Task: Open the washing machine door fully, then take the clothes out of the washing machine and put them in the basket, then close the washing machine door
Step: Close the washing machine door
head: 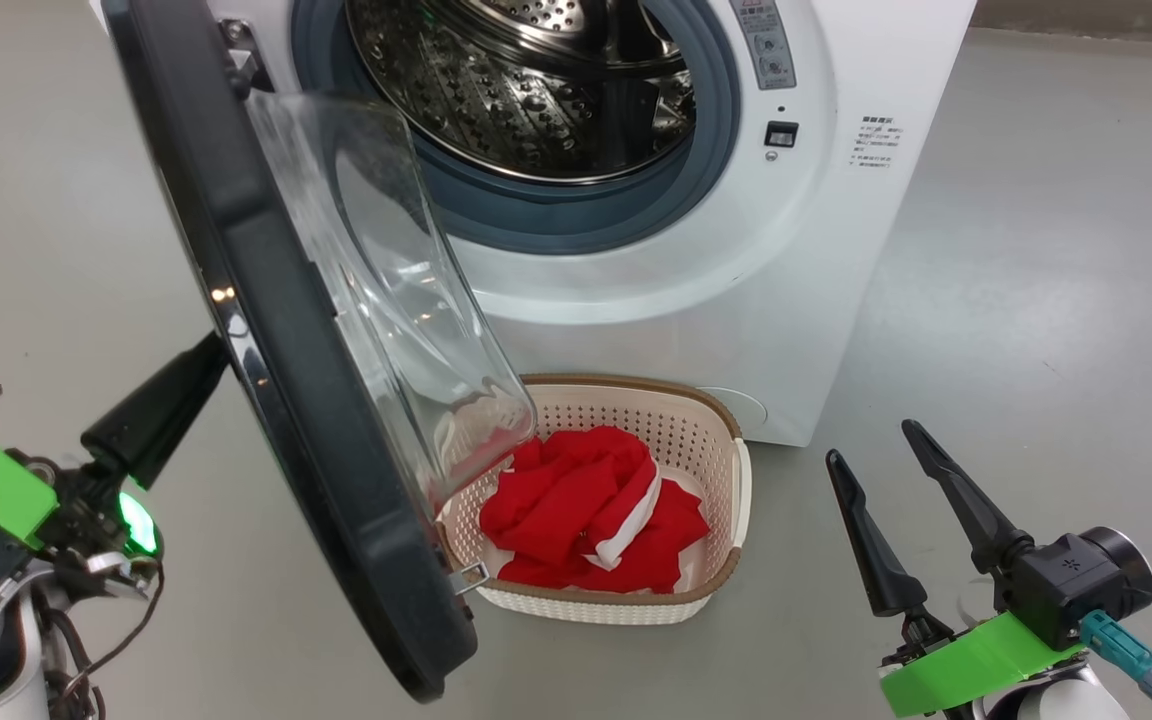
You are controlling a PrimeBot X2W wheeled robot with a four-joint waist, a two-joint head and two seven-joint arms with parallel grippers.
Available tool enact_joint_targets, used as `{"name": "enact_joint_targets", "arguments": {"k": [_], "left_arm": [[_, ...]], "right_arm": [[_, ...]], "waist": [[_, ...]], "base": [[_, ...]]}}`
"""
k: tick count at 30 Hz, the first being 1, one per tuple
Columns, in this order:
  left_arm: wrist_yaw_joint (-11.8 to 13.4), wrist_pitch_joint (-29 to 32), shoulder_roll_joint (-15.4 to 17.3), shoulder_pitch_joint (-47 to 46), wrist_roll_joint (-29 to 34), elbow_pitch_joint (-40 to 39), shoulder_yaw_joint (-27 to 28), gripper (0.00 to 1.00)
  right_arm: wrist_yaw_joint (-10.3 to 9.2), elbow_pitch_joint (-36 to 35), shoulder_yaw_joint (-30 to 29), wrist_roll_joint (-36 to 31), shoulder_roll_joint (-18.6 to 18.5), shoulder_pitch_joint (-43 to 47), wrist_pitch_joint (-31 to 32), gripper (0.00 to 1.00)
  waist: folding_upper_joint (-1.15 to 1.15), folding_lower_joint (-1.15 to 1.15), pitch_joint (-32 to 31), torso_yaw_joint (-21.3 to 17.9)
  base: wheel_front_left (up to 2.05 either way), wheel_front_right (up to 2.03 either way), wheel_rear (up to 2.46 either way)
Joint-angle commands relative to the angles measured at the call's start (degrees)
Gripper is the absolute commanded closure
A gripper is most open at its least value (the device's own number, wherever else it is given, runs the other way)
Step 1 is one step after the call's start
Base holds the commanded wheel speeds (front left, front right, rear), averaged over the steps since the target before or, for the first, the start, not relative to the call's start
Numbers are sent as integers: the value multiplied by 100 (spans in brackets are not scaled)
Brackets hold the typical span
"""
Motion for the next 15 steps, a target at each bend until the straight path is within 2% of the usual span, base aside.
{"name": "enact_joint_targets", "arguments": {"k": [1,6,9,10,11,15], "left_arm": [[-6,-14,110,26,-121,-193,83,100],[-67,-142,110,156,-79,-233,131,100],[-189,-259,133,271,59,-277,150,100],[-267,-328,146,317,128,-306,164,63],[-358,-404,157,362,205,-333,174,0],[-741,-766,263,576,702,-371,148,0]], "right_arm": [[20,-139,91,37,-19,-159,-37,0],[20,-135,89,38,-10,-138,-37,0],[20,-129,91,34,-5,-124,-37,0],[20,-126,94,35,-6,-121,-37,0],[20,-122,95,38,-8,-117,-37,0],[20,-73,115,78,-11,-89,-37,0]], "waist": [[0,0,-7,-19],[0,0,-15,-22],[0,0,-20,-4],[0,0,-24,4],[0,0,-30,14],[0,0,-82,62]], "base": [[0,0,0],[0,0,0],[0,0,0],[0,0,0],[0,0,0],[0,0,0]]}}
